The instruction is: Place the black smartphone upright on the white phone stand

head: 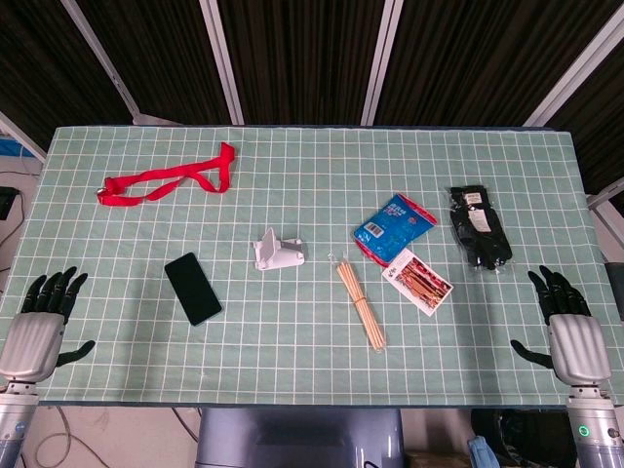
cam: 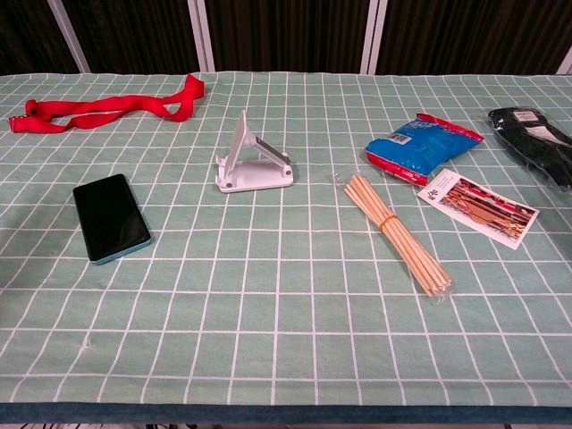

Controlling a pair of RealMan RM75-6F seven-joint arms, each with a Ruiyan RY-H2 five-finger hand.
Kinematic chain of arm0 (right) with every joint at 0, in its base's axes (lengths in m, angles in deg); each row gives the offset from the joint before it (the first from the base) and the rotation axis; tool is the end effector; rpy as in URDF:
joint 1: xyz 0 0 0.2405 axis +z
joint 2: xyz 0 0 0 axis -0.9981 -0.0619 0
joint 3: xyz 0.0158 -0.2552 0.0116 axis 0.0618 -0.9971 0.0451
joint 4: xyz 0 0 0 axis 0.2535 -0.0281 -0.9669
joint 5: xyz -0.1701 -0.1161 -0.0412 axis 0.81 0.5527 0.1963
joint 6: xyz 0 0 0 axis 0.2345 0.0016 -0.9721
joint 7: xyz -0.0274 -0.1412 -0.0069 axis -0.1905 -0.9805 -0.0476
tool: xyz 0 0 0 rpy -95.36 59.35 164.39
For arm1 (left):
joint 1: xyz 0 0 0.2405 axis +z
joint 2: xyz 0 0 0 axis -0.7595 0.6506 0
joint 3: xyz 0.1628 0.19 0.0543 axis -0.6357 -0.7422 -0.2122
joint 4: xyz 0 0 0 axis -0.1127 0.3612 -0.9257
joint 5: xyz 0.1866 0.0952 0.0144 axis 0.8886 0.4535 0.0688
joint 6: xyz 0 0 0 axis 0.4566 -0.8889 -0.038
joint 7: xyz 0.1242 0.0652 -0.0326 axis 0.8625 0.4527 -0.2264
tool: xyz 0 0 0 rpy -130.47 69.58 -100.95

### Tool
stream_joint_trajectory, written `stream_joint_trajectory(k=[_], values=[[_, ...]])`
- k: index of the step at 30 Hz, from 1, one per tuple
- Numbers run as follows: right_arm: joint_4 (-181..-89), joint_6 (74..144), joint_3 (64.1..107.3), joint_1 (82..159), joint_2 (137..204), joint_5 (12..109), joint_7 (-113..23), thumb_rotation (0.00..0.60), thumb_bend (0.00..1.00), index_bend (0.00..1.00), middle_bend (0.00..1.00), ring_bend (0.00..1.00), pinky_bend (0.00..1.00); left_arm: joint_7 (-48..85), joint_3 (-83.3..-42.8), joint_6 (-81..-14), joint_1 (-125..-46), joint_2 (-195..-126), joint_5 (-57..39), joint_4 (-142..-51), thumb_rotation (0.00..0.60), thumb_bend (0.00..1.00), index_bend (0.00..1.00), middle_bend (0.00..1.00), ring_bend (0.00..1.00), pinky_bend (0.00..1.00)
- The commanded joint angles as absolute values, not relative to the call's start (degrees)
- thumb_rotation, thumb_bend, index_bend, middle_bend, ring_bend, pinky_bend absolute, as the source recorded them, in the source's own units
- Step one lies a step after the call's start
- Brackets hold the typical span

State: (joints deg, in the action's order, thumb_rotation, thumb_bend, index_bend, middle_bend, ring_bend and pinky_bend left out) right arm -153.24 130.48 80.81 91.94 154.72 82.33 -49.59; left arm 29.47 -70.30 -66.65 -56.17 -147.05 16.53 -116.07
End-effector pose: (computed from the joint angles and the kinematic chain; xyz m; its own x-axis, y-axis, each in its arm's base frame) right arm -0.3025 -0.1928 0.1489 0.3872 0.0444 0.9209 -0.9219 0.0056 0.3873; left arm -0.2975 0.1831 0.1215 0.4967 0.0432 0.8668 0.8671 -0.0671 -0.4935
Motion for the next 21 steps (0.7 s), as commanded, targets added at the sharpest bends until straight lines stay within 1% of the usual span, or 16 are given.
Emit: stream_joint_trajectory(k=[1,12,21], values=[[-153.28,130.45,80.80,91.92,154.70,82.29,-49.60,0.600,0.08,0.00,0.00,0.00,0.15,29.49,-70.28,-66.66,-56.18,-147.04,16.52,-116.04,0.600,0.01,0.00,0.00,0.00,0.00],[-153.70,129.90,80.80,91.98,154.45,81.86,-49.65,0.600,0.09,0.00,0.00,0.00,0.15,29.81,-70.40,-66.01,-56.34,-146.82,16.24,-116.09,0.600,0.01,0.00,0.00,0.00,0.00],[-153.97,128.98,81.21,92.21,154.37,80.57,-49.34,0.600,0.10,0.00,0.00,0.00,0.15,34.01,-70.32,-63.28,-58.36,-145.97,16.72,-115.22,0.600,0.02,0.00,0.00,0.00,0.00]])
